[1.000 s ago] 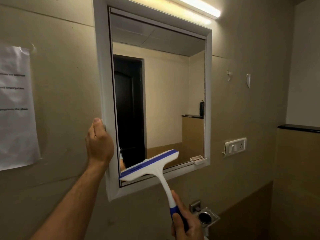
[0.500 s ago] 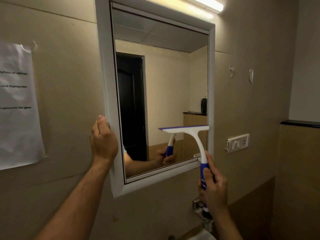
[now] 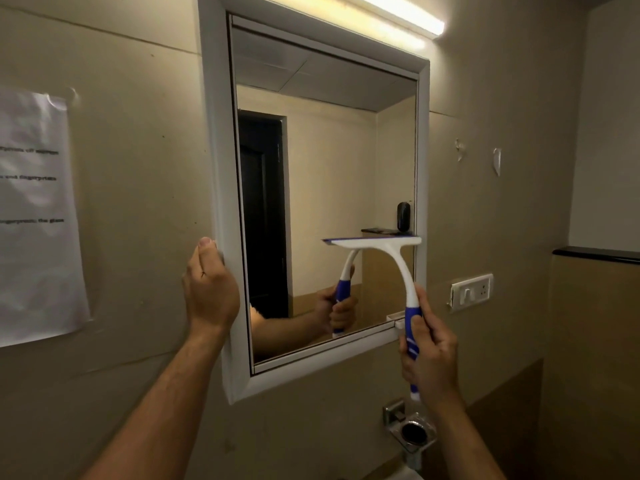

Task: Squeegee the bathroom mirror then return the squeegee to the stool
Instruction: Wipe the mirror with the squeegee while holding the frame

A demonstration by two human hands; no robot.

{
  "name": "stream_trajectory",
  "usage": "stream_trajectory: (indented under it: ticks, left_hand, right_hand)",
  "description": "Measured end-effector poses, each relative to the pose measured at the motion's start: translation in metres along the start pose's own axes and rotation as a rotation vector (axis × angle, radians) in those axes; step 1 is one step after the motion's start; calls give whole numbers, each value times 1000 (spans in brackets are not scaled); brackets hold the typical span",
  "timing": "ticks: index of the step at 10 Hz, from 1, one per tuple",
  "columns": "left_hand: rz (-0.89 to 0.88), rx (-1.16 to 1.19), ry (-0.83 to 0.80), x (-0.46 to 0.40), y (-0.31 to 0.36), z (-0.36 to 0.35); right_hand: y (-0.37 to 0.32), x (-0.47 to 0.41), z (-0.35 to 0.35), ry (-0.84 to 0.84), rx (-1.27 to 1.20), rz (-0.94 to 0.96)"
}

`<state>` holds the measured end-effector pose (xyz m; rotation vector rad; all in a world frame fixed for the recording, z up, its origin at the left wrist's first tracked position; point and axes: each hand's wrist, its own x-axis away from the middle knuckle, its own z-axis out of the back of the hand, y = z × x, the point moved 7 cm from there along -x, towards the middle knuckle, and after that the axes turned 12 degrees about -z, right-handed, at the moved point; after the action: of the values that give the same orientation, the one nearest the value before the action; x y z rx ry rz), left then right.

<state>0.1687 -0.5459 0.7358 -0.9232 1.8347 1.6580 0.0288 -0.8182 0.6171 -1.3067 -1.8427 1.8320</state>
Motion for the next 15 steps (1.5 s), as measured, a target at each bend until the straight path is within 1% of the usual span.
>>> stream_trajectory:
  ticks: [1, 2, 3, 4, 5, 6, 7, 8, 9, 10, 11, 12, 13, 14, 15]
  left_hand:
    - [34, 55, 19, -3, -10, -4]
    - [28, 93, 38, -5, -10, -7]
    - [-13, 76, 64, -5, -3, -4]
    - [-34, 24, 41, -7, -11, -2]
    - [-53, -1, 18, -7, -10, 0]
    - [-68, -32, 13, -6, -9, 1]
    - [-102, -92, 4, -10, -7, -5]
    - [-102, -8, 31, -6, -5, 4]
    - [-55, -31, 4, -18, -11, -15]
    - [208, 1039, -717, -52, -40, -179]
    - [348, 1700, -1049, -81, -52, -304]
    - [132, 1553, -844, -91, -35, -302]
    - [204, 1708, -842, -71, -57, -296]
    - [222, 1788, -997, -32, -72, -282]
    - [266, 1684, -1025, -11, -88, -275]
  right_hand:
    - [19, 14, 10, 21, -23, -43]
    - [18, 17, 18, 38, -28, -71]
    - [-21, -4, 12, 43, -1, -5]
    - [-79, -33, -1, 32, 10, 89]
    - [-112, -57, -10, -18, -20, 118]
    - [-101, -60, -11, -59, -27, 83]
    - [-75, -49, -5, -83, -33, 22]
    - [-79, -46, 1, -67, -20, 8]
    - [-118, -59, -2, -38, 8, 86]
    - [-168, -81, -15, -50, 22, 164]
    - [-205, -101, -29, -58, 33, 212]
    - [-211, -108, -35, -66, 29, 228]
    - [-181, -100, -33, -48, -2, 204]
    - [-142, -87, -28, -40, -27, 170]
    - [-111, -74, -21, -18, -41, 142]
